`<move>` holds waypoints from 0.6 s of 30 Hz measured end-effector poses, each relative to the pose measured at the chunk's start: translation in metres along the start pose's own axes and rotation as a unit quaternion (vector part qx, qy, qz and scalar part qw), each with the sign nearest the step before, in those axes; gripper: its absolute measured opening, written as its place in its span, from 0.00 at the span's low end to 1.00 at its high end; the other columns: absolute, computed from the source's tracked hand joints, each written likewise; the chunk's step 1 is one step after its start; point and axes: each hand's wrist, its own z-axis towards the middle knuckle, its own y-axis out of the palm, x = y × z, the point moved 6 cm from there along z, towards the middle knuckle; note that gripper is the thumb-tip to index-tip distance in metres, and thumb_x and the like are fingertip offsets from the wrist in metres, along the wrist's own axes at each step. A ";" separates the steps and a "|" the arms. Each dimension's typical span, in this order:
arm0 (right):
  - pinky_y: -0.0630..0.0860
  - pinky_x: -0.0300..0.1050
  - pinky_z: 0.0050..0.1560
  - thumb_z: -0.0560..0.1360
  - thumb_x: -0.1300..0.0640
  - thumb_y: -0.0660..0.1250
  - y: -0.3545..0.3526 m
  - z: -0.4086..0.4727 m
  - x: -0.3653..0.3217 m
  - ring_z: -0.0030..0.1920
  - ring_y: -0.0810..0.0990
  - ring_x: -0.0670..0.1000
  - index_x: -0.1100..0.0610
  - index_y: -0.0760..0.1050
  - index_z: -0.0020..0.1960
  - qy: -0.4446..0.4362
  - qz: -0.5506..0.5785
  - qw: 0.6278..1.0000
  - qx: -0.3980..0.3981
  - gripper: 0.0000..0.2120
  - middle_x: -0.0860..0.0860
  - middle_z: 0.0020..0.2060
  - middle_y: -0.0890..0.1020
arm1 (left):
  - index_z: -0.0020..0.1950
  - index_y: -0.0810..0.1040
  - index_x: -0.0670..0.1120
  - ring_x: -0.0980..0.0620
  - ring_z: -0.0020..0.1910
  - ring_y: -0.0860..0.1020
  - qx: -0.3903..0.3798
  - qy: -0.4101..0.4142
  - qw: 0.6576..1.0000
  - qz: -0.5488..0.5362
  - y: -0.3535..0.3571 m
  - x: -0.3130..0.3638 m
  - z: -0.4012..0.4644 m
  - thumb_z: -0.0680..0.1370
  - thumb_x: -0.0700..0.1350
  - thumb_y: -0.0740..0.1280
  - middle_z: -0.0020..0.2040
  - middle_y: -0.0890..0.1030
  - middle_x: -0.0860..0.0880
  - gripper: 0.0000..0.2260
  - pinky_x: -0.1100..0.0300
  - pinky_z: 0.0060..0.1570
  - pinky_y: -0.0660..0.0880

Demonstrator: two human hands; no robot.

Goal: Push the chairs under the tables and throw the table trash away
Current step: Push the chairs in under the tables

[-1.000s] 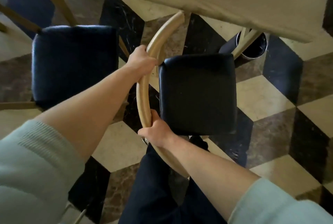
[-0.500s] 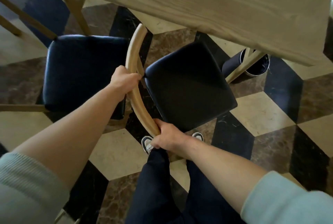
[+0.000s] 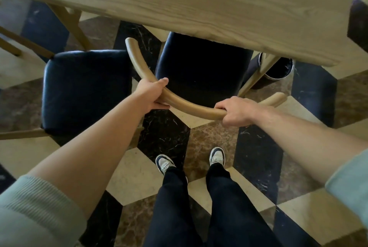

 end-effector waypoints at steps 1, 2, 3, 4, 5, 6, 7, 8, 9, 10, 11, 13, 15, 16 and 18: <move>0.71 0.45 0.33 0.62 0.49 0.68 -0.010 -0.005 0.015 0.36 0.79 0.46 0.41 0.76 0.48 0.005 -0.016 1.000 0.017 0.15 0.44 0.36 0.80 | 0.64 0.72 0.44 0.39 0.48 0.87 -0.018 0.003 1.000 0.005 0.015 0.000 -0.002 0.80 0.51 0.72 0.58 0.82 0.39 0.19 0.37 0.43 0.85; 0.73 0.46 0.33 0.61 0.50 0.67 -0.019 -0.008 0.028 0.36 0.79 0.46 0.42 0.76 0.46 0.010 -0.033 0.999 0.031 0.13 0.44 0.35 0.80 | 0.63 0.72 0.44 0.39 0.47 0.88 -0.038 0.002 0.999 0.010 0.027 0.001 -0.005 0.80 0.54 0.72 0.57 0.83 0.39 0.19 0.36 0.44 0.85; 0.74 0.47 0.34 0.61 0.51 0.66 -0.027 -0.010 0.040 0.36 0.79 0.46 0.42 0.76 0.45 0.017 -0.048 0.998 0.039 0.12 0.44 0.35 0.80 | 0.62 0.73 0.44 0.39 0.45 0.88 -0.054 -0.001 0.998 0.015 0.039 0.001 -0.008 0.80 0.56 0.71 0.57 0.84 0.39 0.19 0.35 0.44 0.85; 0.74 0.48 0.35 0.61 0.52 0.66 -0.035 -0.013 0.054 0.36 0.79 0.47 0.42 0.76 0.43 0.024 -0.059 0.997 0.040 0.12 0.44 0.35 0.80 | 0.62 0.73 0.44 0.39 0.44 0.88 -0.063 -0.003 0.998 0.024 0.054 0.001 -0.011 0.80 0.57 0.70 0.56 0.84 0.39 0.20 0.35 0.43 0.85; 0.74 0.48 0.35 0.61 0.53 0.66 -0.040 -0.014 0.064 0.37 0.79 0.47 0.42 0.76 0.43 0.028 -0.065 0.997 0.036 0.12 0.43 0.35 0.80 | 0.63 0.73 0.44 0.39 0.43 0.88 -0.064 -0.005 0.997 0.033 0.064 0.000 -0.013 0.80 0.58 0.69 0.56 0.84 0.39 0.21 0.36 0.42 0.85; 0.73 0.47 0.35 0.61 0.53 0.66 -0.043 -0.016 0.075 0.38 0.79 0.47 0.42 0.76 0.43 0.031 -0.067 0.997 0.033 0.12 0.43 0.36 0.80 | 0.64 0.72 0.44 0.40 0.42 0.88 -0.060 -0.005 0.998 0.037 0.076 -0.001 -0.015 0.81 0.58 0.68 0.56 0.84 0.40 0.21 0.37 0.41 0.85; 0.72 0.47 0.35 0.61 0.53 0.66 -0.044 -0.016 0.083 0.38 0.79 0.47 0.42 0.76 0.43 0.030 -0.067 0.997 0.034 0.11 0.44 0.36 0.80 | 0.65 0.72 0.44 0.40 0.41 0.88 -0.051 -0.005 0.998 0.036 0.083 -0.003 -0.016 0.81 0.58 0.67 0.56 0.84 0.40 0.21 0.39 0.40 0.86; 0.71 0.46 0.35 0.62 0.53 0.66 -0.044 -0.016 0.087 0.38 0.79 0.47 0.43 0.75 0.42 0.026 -0.066 0.997 0.040 0.10 0.44 0.36 0.80 | 0.65 0.72 0.44 0.41 0.41 0.88 -0.038 0.000 0.999 0.039 0.088 -0.003 -0.015 0.82 0.57 0.67 0.55 0.84 0.40 0.20 0.39 0.40 0.86; 0.70 0.46 0.34 0.62 0.53 0.66 -0.042 -0.017 0.091 0.37 0.78 0.46 0.43 0.75 0.41 0.019 -0.065 0.997 0.048 0.09 0.43 0.35 0.80 | 0.66 0.72 0.43 0.41 0.40 0.88 -0.024 0.004 0.999 0.043 0.091 -0.005 -0.014 0.83 0.57 0.66 0.55 0.85 0.40 0.20 0.39 0.41 0.86; 0.70 0.45 0.34 0.62 0.52 0.65 -0.041 -0.016 0.092 0.35 0.78 0.46 0.43 0.74 0.39 0.009 -0.066 0.996 0.060 0.07 0.43 0.34 0.79 | 0.66 0.72 0.43 0.41 0.40 0.88 -0.011 0.007 0.999 0.048 0.091 -0.007 -0.012 0.83 0.57 0.66 0.54 0.85 0.39 0.20 0.39 0.42 0.86; 0.69 0.45 0.34 0.62 0.52 0.65 -0.040 -0.016 0.092 0.34 0.77 0.45 0.43 0.73 0.38 0.001 -0.067 0.995 0.073 0.07 0.43 0.33 0.79 | 0.65 0.72 0.43 0.42 0.40 0.88 -0.001 0.010 0.999 0.050 0.091 -0.008 -0.011 0.83 0.57 0.66 0.53 0.85 0.40 0.20 0.39 0.43 0.86; 0.67 0.44 0.33 0.62 0.52 0.64 -0.041 -0.016 0.090 0.34 0.76 0.45 0.43 0.74 0.39 -0.009 -0.068 0.994 0.088 0.07 0.43 0.33 0.78 | 0.65 0.72 0.43 0.42 0.40 0.88 0.007 0.012 0.998 0.055 0.088 -0.008 -0.008 0.82 0.57 0.66 0.53 0.85 0.40 0.20 0.38 0.44 0.86; 0.66 0.44 0.33 0.62 0.53 0.63 -0.039 -0.015 0.090 0.34 0.76 0.46 0.43 0.77 0.43 -0.012 -0.059 0.994 0.090 0.11 0.44 0.34 0.78 | 0.65 0.71 0.44 0.41 0.40 0.88 0.004 0.010 0.998 0.059 0.087 -0.005 -0.006 0.82 0.57 0.67 0.53 0.85 0.40 0.20 0.38 0.46 0.85; 0.66 0.43 0.32 0.63 0.53 0.64 -0.039 -0.016 0.092 0.35 0.76 0.46 0.44 0.77 0.44 -0.010 -0.054 0.995 0.089 0.12 0.45 0.34 0.78 | 0.65 0.71 0.44 0.41 0.40 0.88 0.001 0.012 0.998 0.066 0.089 -0.002 -0.006 0.82 0.58 0.67 0.53 0.85 0.40 0.20 0.38 0.46 0.85; 0.66 0.43 0.33 0.63 0.54 0.64 -0.037 -0.019 0.098 0.35 0.77 0.47 0.44 0.77 0.44 -0.002 -0.047 0.996 0.078 0.12 0.46 0.35 0.79 | 0.61 0.72 0.45 0.41 0.40 0.88 -0.011 0.013 0.996 0.093 0.094 0.000 -0.005 0.81 0.60 0.67 0.52 0.85 0.40 0.20 0.38 0.46 0.85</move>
